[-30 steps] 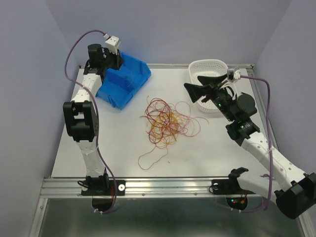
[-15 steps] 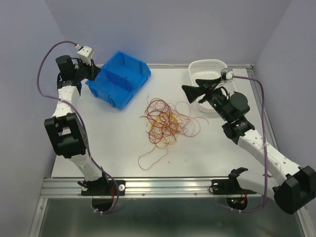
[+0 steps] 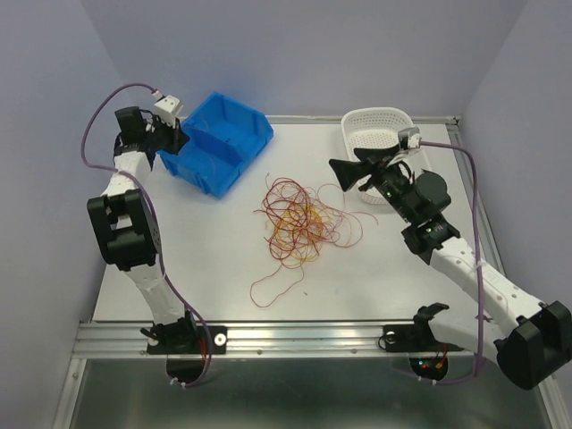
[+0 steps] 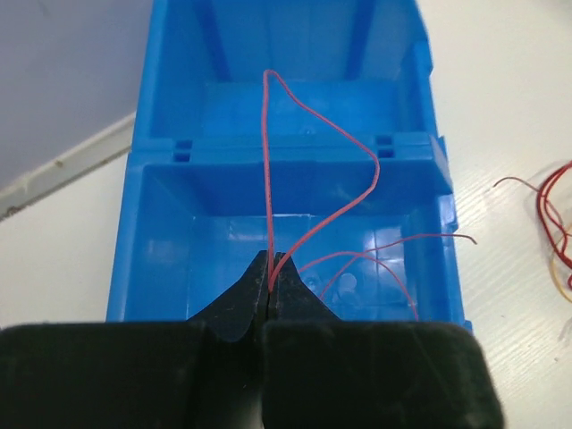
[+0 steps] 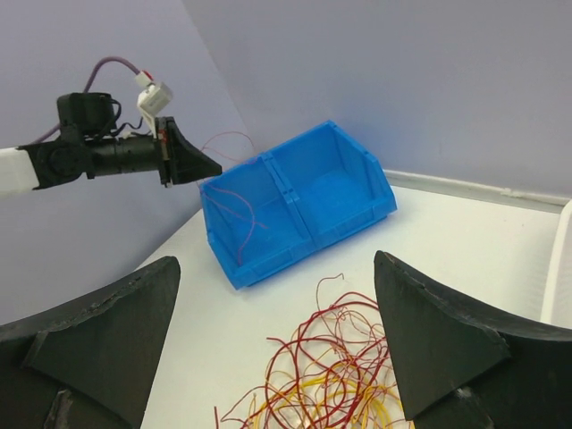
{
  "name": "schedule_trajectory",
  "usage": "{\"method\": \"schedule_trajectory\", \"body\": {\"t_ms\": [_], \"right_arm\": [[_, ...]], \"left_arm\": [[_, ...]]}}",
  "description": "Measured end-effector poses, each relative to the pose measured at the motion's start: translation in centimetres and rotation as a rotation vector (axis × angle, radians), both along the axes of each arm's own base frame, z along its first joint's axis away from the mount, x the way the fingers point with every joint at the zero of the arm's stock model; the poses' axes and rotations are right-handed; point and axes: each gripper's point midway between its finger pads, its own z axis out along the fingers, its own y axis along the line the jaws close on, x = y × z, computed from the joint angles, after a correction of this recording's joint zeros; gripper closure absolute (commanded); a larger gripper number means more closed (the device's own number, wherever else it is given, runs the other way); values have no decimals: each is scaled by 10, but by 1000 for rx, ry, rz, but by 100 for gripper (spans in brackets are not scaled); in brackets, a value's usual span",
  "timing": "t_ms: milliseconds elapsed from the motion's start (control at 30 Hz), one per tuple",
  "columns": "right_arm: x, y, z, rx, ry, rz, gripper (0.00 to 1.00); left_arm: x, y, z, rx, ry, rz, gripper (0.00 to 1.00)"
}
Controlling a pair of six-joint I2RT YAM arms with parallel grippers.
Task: Untangle the cables
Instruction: Place the cable in the bin, then pick up the cable at the center of the board.
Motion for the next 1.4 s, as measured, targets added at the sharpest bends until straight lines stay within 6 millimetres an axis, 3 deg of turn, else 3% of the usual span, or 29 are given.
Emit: {"method": "schedule_trajectory", "body": {"t_ms": [167, 400, 433, 467, 633, 833, 1033, 1100, 1200, 1233, 1333, 1400], "right_arm": [[-7, -4, -6, 0, 2, -3, 6], [-9, -7, -5, 6, -4, -9, 6], [-9, -7, -6, 5, -2, -10, 6], [-7, -6, -7, 4, 1, -12, 6], [7, 1, -32, -23, 63, -15, 5], [34, 17, -98, -109, 238, -5, 6], [58, 36, -144, -196, 391, 31, 21], [67, 44, -153, -216, 421, 45, 28], [76, 51, -174, -256, 472, 63, 28], [74, 51, -186, -279, 500, 69, 27], [68, 49, -202, -324, 547, 71, 24], [66, 47, -206, -343, 554, 65, 26]], "left_arm": [[9, 17, -39, 40, 112, 70, 100], [14, 27, -46, 154, 194, 83, 98], [16, 27, -47, 170, 205, 81, 95], [17, 27, -49, 181, 216, 77, 83], [9, 26, -73, 227, 308, 76, 52], [2, 25, -83, 257, 356, 82, 42], [4, 23, -64, 279, 320, 90, 39], [3, 20, -47, 287, 287, 90, 38], [-2, 11, -9, 307, 209, 79, 36], [-5, 2, 10, 320, 161, 66, 35], [-27, -33, 42, 349, 71, 10, 30], [-48, -76, 57, 357, 7, -73, 29]]}}
